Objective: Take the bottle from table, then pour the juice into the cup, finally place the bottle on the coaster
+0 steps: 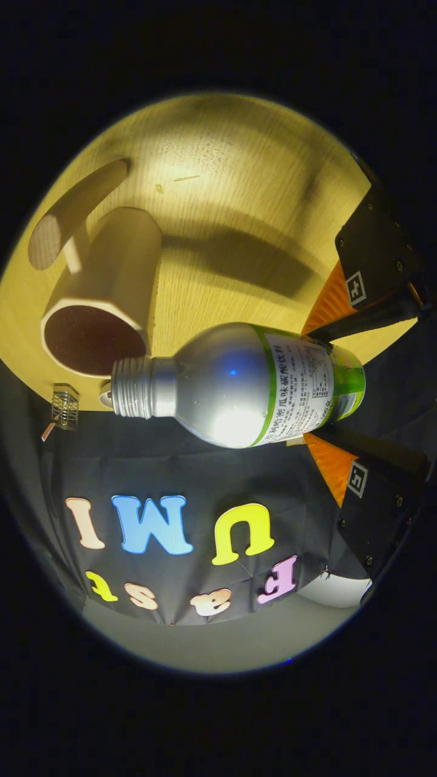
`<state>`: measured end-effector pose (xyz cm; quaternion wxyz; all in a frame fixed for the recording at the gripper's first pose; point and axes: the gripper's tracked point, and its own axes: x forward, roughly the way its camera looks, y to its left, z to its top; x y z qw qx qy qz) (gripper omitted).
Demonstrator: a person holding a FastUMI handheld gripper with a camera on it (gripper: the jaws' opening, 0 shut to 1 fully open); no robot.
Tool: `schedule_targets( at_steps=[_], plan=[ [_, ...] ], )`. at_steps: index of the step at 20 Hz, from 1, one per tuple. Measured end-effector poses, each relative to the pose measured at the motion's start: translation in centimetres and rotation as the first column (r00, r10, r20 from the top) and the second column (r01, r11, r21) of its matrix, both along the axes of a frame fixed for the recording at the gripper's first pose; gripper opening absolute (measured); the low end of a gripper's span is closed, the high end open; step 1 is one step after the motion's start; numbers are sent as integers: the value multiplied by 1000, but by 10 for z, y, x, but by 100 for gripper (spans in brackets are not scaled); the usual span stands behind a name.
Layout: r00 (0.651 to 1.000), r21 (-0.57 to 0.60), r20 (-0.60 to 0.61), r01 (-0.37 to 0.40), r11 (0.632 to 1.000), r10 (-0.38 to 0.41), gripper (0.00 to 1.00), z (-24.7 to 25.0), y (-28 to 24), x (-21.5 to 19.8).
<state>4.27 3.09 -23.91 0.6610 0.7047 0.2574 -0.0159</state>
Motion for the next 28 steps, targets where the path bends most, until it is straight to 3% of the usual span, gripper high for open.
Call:
schedule_targets(
  at_steps=[9,28],
  plan=[
    [999,116,-27,27,993,-24,78,11,2,10],
    [997,244,-73,46,969,-29,78,21,-4,12]
  ],
)
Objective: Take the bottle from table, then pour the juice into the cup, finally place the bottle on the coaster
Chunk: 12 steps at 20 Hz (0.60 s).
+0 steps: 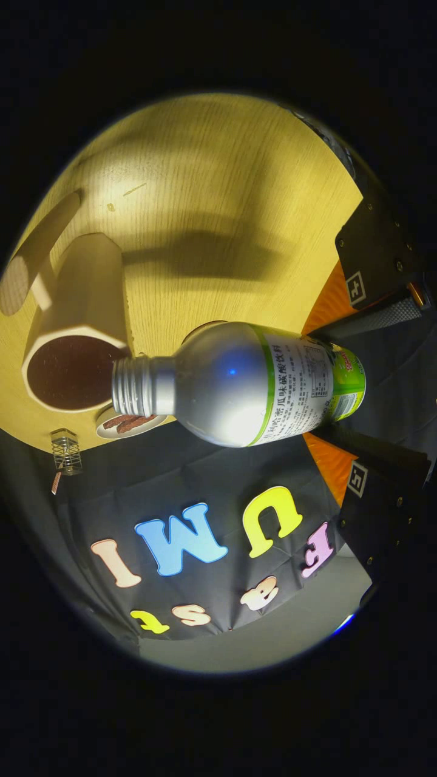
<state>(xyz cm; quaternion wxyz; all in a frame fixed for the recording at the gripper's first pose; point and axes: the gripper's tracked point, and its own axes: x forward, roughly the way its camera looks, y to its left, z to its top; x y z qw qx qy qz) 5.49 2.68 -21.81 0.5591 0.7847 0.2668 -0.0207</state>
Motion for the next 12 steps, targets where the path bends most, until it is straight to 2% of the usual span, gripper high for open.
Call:
schedule_targets(
  at_steps=[12],
  plan=[
    [1000,43,-10,-4,999,5,78,10,1,-2]
  ],
)
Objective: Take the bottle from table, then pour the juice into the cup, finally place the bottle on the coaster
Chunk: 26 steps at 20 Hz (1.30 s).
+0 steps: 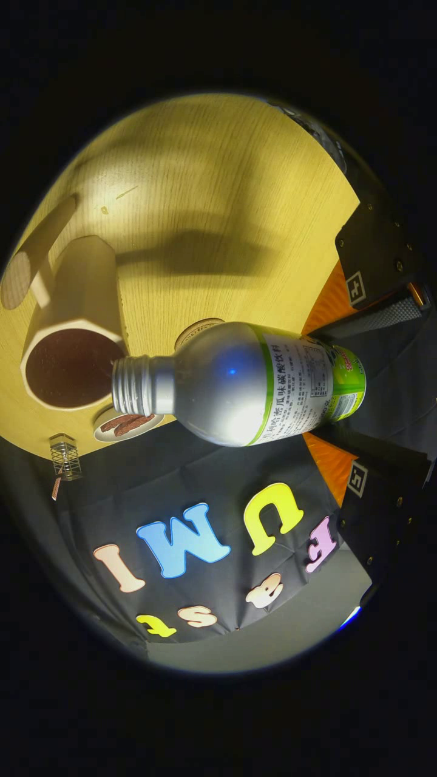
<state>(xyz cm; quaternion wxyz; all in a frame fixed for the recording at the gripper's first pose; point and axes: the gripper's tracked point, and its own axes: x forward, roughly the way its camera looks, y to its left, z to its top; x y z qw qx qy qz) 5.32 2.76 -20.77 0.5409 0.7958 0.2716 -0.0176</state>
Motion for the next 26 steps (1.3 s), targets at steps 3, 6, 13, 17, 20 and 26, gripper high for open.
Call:
schedule_targets(
  at_steps=[3,6,13,17,20,26],
  plan=[
    [1000,12,0,2,1000,-2,78,3,-1,-1],
    [1000,26,-3,7,1000,-7,77,10,-4,1],
    [1000,73,-8,29,997,-28,78,19,-10,4],
    [1000,89,-13,28,996,-27,78,22,-9,5],
    [999,110,-17,30,993,-28,77,25,-6,5],
    [999,147,-24,38,988,-35,77,31,-3,3]
  ],
)
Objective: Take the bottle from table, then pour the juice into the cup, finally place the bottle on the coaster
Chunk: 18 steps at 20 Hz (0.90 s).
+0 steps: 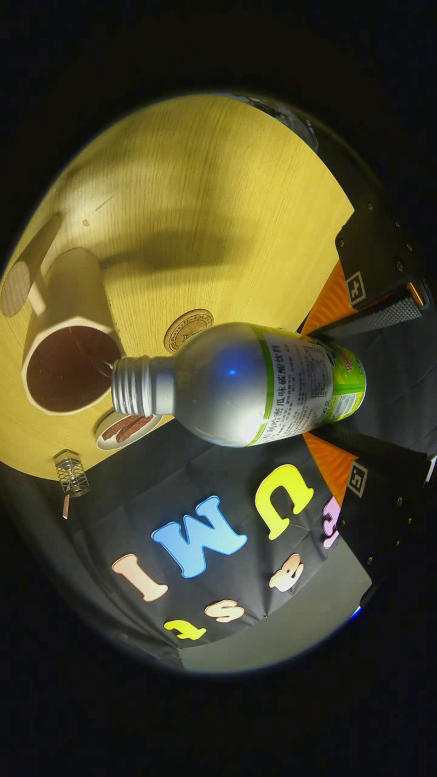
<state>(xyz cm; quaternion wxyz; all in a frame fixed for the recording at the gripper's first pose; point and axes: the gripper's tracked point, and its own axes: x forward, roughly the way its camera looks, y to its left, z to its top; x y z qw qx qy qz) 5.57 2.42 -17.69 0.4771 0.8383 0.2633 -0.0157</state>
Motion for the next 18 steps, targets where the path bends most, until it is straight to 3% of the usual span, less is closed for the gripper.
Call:
schedule_targets(
  at_steps=[18],
  plan=[
    [999,93,-26,39,995,-37,78,13,-11,7]
  ],
)
